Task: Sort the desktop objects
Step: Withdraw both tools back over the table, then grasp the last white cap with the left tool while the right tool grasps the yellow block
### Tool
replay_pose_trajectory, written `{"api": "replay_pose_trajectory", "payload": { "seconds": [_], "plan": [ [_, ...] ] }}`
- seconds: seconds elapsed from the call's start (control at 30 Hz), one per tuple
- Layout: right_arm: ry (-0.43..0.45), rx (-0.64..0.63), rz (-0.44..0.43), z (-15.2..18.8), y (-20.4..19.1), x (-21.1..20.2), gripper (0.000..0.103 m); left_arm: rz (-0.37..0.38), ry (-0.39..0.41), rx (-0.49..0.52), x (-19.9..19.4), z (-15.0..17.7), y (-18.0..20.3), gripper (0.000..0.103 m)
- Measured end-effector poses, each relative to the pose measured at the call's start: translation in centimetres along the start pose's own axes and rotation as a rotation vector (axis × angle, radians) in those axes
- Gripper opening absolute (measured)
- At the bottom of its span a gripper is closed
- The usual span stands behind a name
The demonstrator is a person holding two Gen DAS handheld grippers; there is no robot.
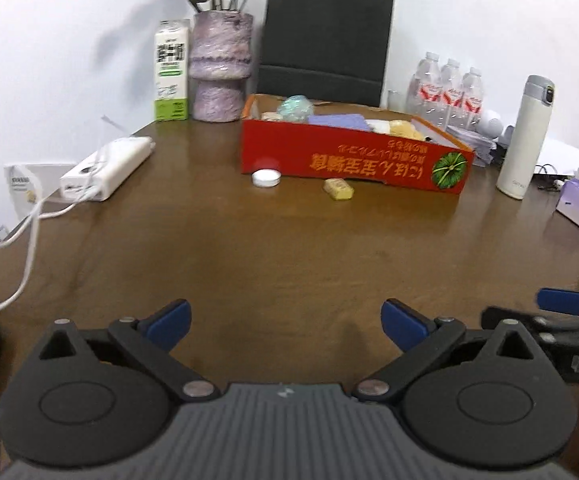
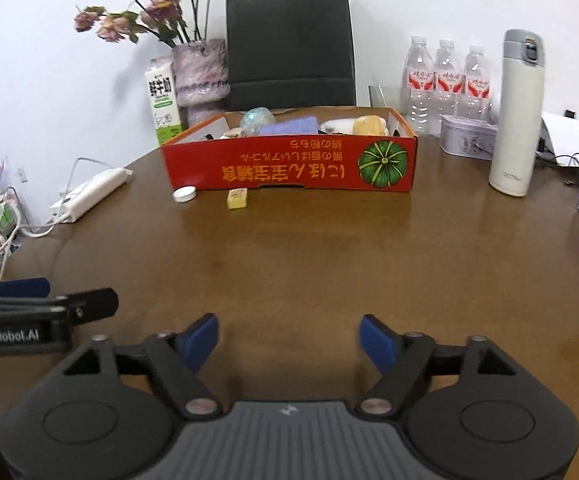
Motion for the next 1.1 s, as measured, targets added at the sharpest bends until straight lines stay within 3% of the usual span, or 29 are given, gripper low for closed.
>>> {"api": "replay_pose_trajectory", "payload": {
  "seconds": [0.37, 0.57, 0.73, 0.83, 0.93, 1.1],
  "plan": [
    [0.043, -0.023, 0.015, 1.1, -0.5, -1.1, 0.085, -0.003, -0.019, 0.007, -0.6, 1.3, -0.8, 0.103],
    [0.001, -0.026, -0.009, 0.2, -0.4, 0.4, 0.083, 0.024, -0.012, 0.004, 0.3, 0.3, -1.0, 0.103],
    [0.015, -0.056, -0.047, -4.5, -1.1, 5.1, 0.074, -0.027, 0.048, 0.005, 3.7, -3.7, -1.8, 0.103],
    [-0.017, -0.049, -0.092, -7.0, -1.5, 9.8, 0.068, -0.058, 0.024, -0.03, 7.9, -6.5, -2.4, 0.103],
    [-0.063, -0.06, -0.119, -8.5, -2.3, 14.1, 0.057, -0.077, -0.003, -0.003, 11.7, -8.6, -2.9, 0.103],
    [-0.071, -0.102, -0.123, -10.1, -4.3, 18.7, 0.056, -0.036, -0.057, 0.014, 16.7, -10.6, -3.1, 0.099]
  ]
}}
Point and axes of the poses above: each gripper's, at about its wrist camera, not at the fingertips, and x roughly the way its jaws point, y to its right, z to its underside, the point moved 3 cm from there along x, roughly the way its jaws point, and after that the axes turned 3 degrees about y, right-handed, at the moved point
